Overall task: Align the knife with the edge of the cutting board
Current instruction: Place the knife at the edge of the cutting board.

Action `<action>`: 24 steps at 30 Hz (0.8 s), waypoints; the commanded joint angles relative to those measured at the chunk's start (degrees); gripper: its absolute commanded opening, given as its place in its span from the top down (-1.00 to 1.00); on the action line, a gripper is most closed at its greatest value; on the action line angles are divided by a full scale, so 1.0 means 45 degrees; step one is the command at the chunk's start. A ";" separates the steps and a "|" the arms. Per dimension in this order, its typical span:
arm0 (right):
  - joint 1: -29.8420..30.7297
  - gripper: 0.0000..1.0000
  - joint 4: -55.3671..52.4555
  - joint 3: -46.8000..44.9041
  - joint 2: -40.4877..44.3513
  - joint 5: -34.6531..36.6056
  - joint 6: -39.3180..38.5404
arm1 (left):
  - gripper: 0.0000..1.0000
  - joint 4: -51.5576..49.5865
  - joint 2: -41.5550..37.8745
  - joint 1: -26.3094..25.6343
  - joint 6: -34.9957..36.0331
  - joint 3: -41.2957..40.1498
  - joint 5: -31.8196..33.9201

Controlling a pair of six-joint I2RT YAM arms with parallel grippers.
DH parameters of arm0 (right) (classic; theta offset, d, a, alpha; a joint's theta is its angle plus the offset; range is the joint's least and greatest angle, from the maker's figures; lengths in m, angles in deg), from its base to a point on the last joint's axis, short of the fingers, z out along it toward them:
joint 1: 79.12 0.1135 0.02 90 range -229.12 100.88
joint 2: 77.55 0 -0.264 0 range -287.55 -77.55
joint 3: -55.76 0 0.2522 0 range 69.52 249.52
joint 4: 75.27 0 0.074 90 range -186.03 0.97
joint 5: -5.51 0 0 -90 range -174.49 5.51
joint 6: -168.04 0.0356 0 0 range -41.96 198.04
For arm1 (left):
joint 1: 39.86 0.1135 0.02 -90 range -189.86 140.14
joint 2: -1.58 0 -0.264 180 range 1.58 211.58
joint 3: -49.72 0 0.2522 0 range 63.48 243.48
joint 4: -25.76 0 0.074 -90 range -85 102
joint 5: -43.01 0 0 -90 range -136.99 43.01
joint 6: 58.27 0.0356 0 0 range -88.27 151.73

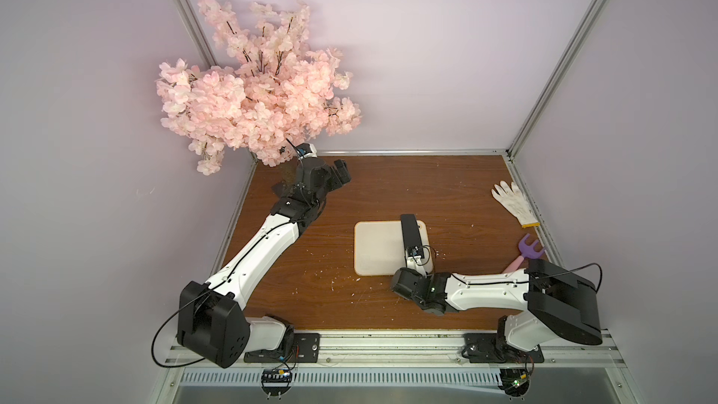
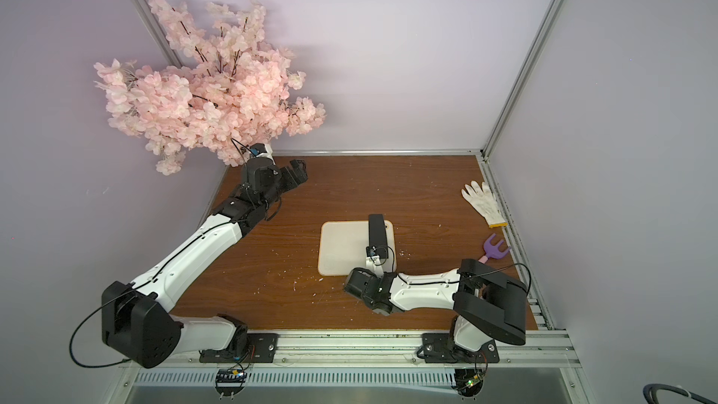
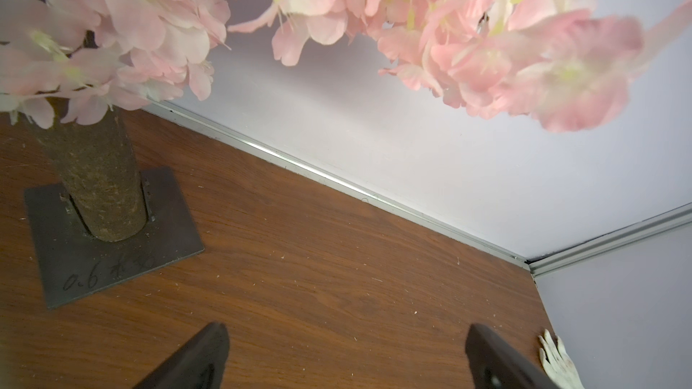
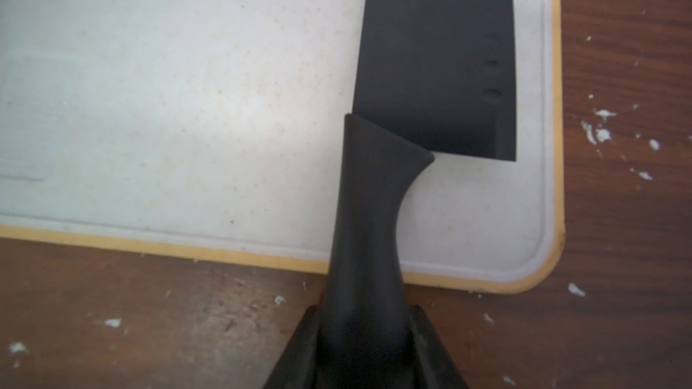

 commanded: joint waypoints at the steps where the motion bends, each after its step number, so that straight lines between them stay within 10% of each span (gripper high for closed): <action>1: 0.0065 0.43 -0.0171 -0.0095 0.0015 0.0009 0.0215 | -1.00 0.0116 0.0067 0.0189 0.0172 0.0079 -0.0019; 10: 0.0466 1.00 -0.0788 0.0340 0.0382 0.1343 0.0219 | -1.00 0.0109 0.0127 0.0189 0.0152 0.0089 0.0012; 24: 0.1420 1.00 -0.2298 0.1540 0.0009 0.2770 0.1133 | -1.00 0.0071 0.0200 0.0189 0.0162 0.0114 0.0007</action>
